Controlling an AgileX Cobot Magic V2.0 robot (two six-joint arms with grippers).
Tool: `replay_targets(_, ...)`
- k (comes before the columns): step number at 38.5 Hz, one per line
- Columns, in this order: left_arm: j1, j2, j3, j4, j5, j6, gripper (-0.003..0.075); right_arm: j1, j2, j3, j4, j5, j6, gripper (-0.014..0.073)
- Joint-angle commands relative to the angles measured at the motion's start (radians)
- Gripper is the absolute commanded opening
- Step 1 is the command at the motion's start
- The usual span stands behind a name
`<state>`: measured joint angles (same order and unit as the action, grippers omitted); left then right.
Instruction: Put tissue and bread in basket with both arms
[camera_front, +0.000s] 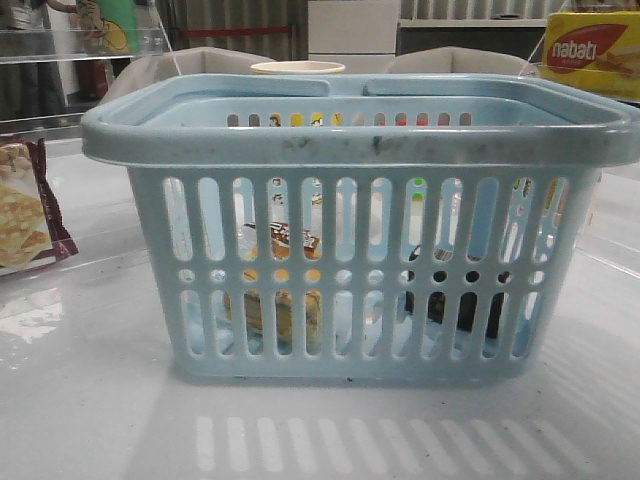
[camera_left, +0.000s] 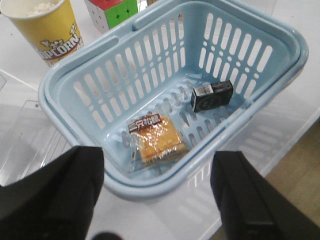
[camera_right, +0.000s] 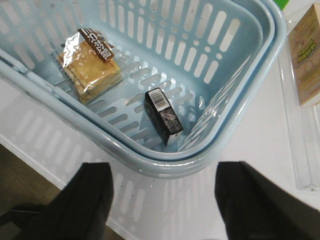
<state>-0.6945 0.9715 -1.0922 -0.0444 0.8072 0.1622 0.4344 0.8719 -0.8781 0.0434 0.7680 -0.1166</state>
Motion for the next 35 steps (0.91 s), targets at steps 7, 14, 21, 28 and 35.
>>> replay_targets(7,-0.007,-0.246,0.203,-0.011,-0.063,-0.053,0.0507,0.001,-0.006,-0.025,-0.01,-0.062,-0.006,0.0545)
replay_targets(14,-0.007,-0.351,0.316,0.008,-0.063,-0.118,0.0507,0.001,-0.006,-0.025,-0.01,-0.056,-0.006,0.0545)
replay_targets(21,-0.007,-0.371,0.371,0.027,-0.066,-0.118,0.0507,0.001,-0.006,-0.025,-0.01,-0.038,-0.006,0.0545)
replay_targets(28,-0.007,-0.371,0.373,0.035,-0.077,-0.118,0.0507,0.001,-0.051,-0.005,-0.009,0.012,-0.006,0.0545)
replay_targets(35,-0.007,-0.371,0.373,0.035,-0.088,-0.118,0.0507,0.001,-0.192,0.105,-0.008,-0.005,-0.006,0.0545)
